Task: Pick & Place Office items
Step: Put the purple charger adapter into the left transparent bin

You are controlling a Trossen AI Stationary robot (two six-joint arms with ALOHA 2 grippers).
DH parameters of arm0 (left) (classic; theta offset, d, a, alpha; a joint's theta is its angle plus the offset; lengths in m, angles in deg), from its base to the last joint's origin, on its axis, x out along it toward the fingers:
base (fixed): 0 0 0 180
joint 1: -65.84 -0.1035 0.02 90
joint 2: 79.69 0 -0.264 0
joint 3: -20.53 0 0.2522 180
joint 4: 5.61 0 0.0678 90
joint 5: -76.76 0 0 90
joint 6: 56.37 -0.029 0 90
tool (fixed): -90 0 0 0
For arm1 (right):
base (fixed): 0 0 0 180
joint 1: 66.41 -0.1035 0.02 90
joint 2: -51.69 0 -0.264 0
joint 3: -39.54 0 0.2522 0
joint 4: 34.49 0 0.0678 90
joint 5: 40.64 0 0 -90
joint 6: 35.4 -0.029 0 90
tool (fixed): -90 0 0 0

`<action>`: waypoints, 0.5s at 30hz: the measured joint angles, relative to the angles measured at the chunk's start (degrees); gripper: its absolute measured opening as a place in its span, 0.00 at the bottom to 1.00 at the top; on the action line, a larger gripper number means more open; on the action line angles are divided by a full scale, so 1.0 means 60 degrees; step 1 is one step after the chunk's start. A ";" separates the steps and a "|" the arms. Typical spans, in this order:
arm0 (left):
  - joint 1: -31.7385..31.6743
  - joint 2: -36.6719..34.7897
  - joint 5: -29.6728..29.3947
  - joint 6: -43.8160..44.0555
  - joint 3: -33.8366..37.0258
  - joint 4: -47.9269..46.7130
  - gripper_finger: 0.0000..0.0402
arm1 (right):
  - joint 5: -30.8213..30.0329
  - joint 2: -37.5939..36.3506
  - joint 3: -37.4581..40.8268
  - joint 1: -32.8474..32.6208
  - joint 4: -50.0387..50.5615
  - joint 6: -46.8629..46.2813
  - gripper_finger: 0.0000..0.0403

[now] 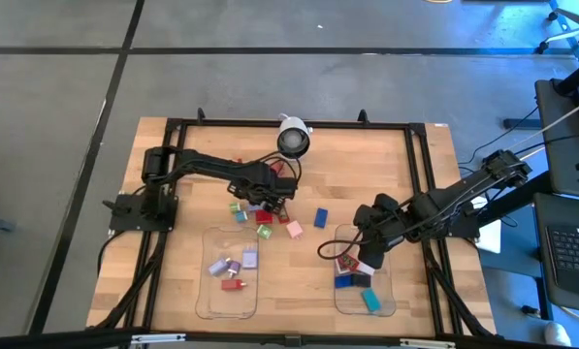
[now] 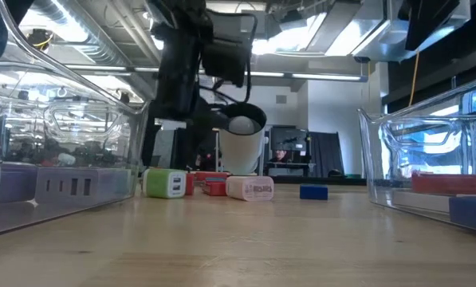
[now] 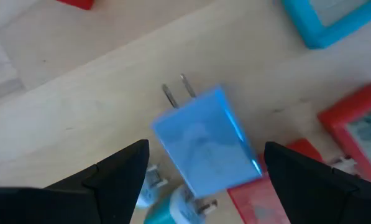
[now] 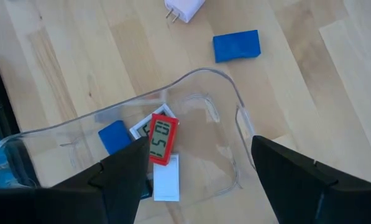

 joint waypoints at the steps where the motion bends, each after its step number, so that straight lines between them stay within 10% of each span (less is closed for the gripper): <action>1: -0.0038 -0.0003 0.0041 0.0022 0.0145 0.0155 0.79 | -0.0003 0.0001 0.0001 0.0000 0.0000 0.0000 0.70; 15: -0.0614 -0.0061 0.0992 -0.0577 0.1325 0.1843 0.79 | -0.0499 0.0004 0.0000 0.0058 -0.0007 0.0029 0.70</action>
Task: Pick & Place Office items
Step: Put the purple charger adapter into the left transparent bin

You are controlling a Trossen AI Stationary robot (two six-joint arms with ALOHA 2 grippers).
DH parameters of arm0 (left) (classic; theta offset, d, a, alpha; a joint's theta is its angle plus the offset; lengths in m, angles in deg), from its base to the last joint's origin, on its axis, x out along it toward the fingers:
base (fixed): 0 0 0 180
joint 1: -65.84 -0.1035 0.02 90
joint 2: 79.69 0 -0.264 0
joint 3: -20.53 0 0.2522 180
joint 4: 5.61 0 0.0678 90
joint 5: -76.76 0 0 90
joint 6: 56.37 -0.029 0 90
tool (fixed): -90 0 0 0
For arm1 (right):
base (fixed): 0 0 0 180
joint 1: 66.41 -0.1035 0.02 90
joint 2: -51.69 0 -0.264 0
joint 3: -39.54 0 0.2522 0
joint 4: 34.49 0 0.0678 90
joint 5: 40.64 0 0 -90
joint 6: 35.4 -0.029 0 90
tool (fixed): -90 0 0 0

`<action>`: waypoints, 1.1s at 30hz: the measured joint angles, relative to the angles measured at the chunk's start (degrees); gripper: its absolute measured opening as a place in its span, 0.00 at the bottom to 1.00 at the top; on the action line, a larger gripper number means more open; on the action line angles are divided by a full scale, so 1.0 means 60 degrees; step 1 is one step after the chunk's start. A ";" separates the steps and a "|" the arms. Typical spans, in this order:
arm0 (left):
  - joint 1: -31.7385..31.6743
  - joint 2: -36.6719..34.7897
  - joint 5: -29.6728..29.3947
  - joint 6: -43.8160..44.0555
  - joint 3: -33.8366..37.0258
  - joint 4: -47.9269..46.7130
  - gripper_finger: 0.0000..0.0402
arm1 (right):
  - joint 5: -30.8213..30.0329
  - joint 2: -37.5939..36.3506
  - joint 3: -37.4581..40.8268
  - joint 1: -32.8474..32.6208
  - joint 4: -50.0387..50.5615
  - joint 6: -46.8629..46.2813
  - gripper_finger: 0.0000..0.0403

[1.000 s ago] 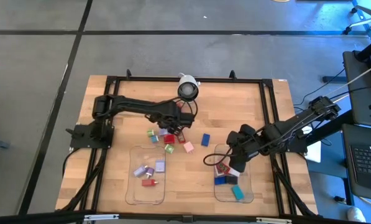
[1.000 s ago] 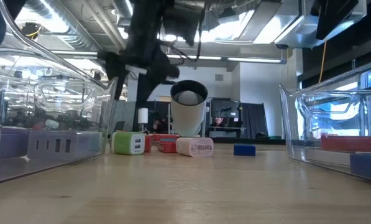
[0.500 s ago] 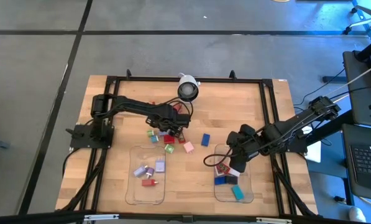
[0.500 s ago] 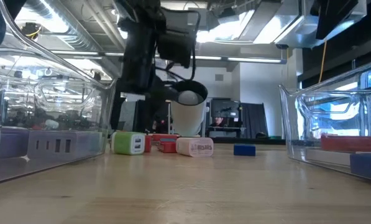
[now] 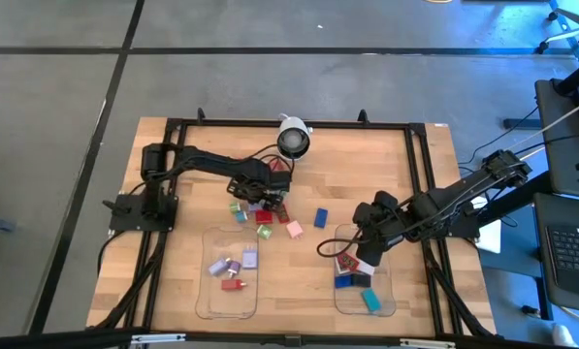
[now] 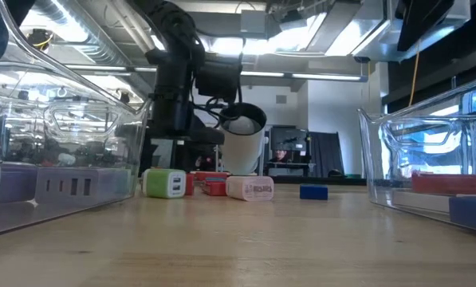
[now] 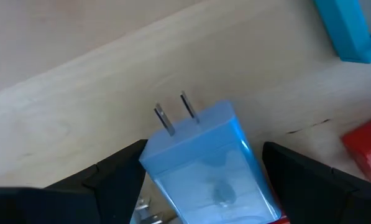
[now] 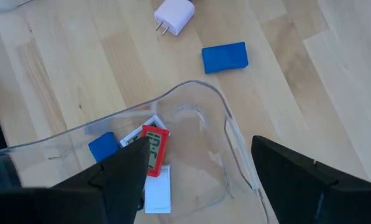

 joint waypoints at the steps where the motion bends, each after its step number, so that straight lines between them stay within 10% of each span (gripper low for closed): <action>1: 0.0025 0.0000 -0.0034 -0.0111 -0.0005 0.0004 0.79 | -0.0011 0.0000 0.0000 0.0000 -0.0001 0.0000 0.70; 13: 0.0137 0.0031 -0.0659 0.0192 -0.0066 -0.0016 0.78 | -0.0674 0.0004 0.0000 0.0200 -0.0080 -0.0018 0.70; 26: 0.0186 -0.0104 -0.0745 -0.0032 -0.0040 0.0126 0.56 | -0.0703 0.0004 0.0000 0.0418 -0.0121 -0.0109 0.70; 33: 0.0246 -0.1644 -0.2315 0.0220 -0.0029 0.0722 0.55 | -0.0774 0.0007 0.0003 0.0415 -0.0342 -0.0109 0.70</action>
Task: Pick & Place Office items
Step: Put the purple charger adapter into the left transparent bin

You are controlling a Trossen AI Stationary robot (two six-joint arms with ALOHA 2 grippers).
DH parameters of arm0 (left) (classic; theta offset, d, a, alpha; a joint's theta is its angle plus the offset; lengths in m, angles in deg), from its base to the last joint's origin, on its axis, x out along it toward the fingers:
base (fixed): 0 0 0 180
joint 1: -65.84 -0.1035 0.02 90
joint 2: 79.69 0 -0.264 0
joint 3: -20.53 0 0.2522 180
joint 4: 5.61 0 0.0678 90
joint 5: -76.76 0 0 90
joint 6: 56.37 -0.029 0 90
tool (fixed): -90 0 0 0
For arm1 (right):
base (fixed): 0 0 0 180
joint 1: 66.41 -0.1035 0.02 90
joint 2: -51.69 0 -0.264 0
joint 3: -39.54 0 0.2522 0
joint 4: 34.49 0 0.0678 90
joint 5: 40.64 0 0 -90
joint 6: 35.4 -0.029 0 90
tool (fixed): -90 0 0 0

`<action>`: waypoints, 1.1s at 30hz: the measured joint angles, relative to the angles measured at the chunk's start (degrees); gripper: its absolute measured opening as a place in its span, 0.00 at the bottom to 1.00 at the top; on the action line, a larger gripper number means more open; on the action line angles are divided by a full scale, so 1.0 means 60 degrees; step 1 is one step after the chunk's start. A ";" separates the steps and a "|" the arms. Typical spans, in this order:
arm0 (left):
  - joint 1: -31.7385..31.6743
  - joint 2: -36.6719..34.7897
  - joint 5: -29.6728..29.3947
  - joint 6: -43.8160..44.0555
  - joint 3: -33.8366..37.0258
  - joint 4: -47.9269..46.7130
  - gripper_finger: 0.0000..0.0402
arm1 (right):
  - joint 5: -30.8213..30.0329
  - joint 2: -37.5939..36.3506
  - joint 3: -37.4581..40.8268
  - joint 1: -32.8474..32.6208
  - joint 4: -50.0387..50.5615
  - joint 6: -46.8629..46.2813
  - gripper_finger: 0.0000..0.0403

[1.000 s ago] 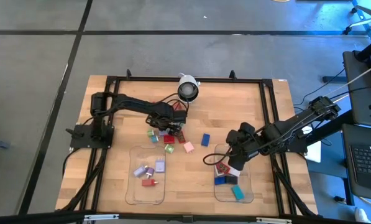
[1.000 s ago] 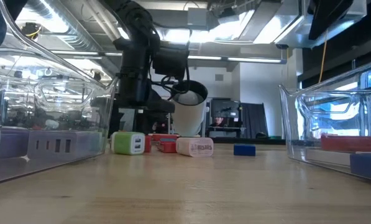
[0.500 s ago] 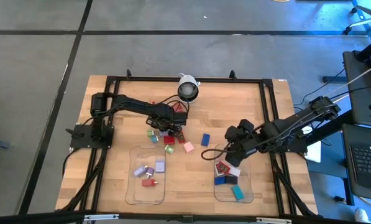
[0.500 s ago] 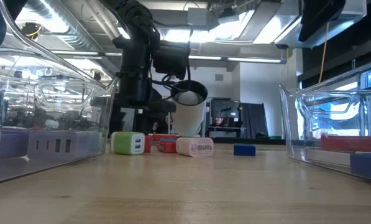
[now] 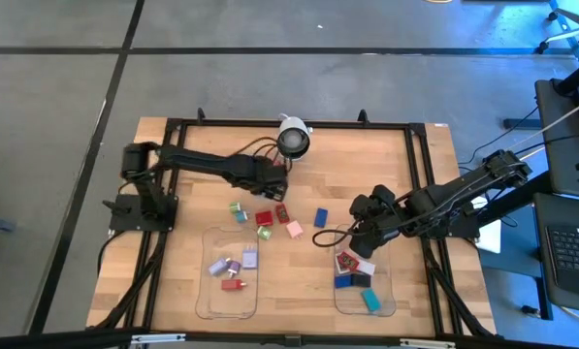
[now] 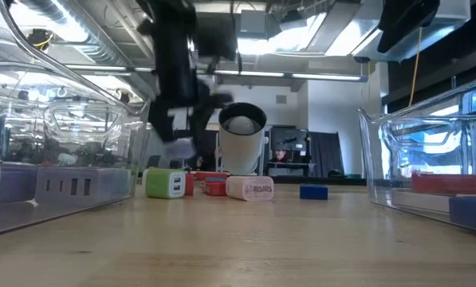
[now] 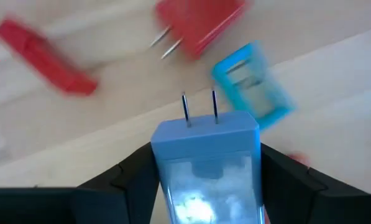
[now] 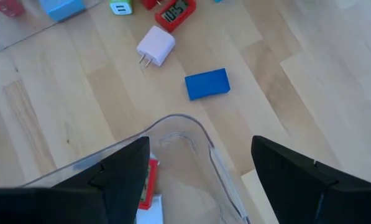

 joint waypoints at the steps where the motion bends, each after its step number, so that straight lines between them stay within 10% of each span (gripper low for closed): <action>1: 0.0040 -0.0288 -0.0140 -0.0002 0.0000 0.0208 0.55 | -0.0009 0.0001 -0.0001 0.0000 -0.0027 0.0000 0.70; 14: 0.2092 -0.3608 -0.3177 -0.3754 -0.0022 0.5037 0.55 | -0.0486 0.0004 0.0000 0.0017 -0.0251 0.0039 0.70; 33: 0.4386 -0.3587 -0.3935 -0.7930 -0.0029 1.0280 0.56 | -0.0734 0.0004 0.0001 0.0040 -0.0458 -0.0178 0.70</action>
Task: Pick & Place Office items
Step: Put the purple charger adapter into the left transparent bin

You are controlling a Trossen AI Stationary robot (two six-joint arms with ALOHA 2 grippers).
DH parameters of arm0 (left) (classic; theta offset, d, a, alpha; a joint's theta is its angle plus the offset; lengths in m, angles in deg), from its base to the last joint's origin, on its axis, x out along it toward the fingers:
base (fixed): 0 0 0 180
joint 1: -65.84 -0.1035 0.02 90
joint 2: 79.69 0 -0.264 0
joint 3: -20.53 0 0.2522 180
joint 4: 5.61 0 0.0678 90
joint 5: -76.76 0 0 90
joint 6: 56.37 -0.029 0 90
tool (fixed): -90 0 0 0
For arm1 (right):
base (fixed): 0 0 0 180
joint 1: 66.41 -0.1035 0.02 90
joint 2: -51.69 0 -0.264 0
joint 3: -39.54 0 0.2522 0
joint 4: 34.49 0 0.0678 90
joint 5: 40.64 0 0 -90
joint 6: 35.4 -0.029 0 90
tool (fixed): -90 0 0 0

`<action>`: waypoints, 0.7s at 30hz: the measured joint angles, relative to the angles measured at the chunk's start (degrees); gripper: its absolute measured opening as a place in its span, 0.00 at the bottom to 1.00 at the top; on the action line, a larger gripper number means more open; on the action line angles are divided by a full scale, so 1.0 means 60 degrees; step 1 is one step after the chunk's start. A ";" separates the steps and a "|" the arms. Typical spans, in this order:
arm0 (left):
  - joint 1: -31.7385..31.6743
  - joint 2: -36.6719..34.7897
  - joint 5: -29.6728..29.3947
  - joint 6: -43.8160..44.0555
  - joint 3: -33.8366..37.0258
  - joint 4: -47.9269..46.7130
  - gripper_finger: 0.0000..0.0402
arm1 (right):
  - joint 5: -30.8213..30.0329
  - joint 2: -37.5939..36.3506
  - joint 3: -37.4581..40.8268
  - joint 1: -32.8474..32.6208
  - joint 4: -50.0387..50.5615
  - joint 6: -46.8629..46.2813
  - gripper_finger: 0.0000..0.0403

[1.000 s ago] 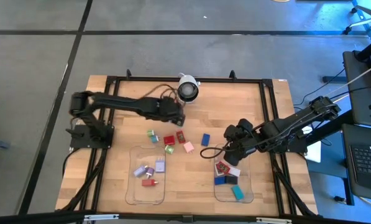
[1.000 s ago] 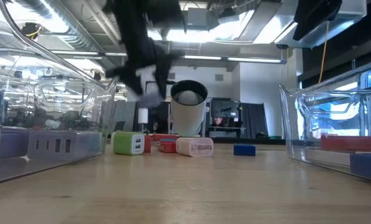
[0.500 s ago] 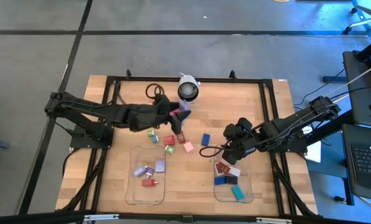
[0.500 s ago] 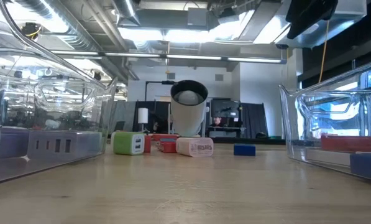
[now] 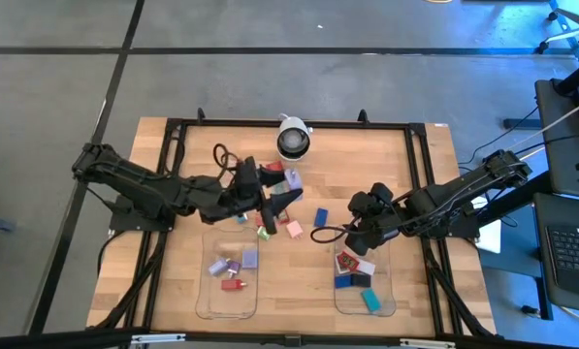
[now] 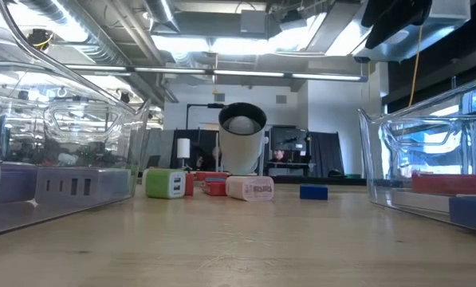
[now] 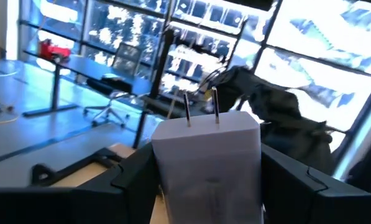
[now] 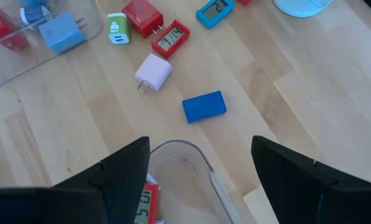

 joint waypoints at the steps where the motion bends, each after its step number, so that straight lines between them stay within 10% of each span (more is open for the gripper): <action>1: 0.0085 0.0000 0.0002 0.0000 0.0000 0.0122 0.56 | 0.0004 0.0000 -0.0002 0.0000 -0.0018 0.0000 0.70; 21: 0.2294 0.0000 -0.0579 -0.0841 0.0000 0.1107 0.56 | -0.0168 -0.0004 0.0000 -0.0004 -0.0434 0.0029 0.70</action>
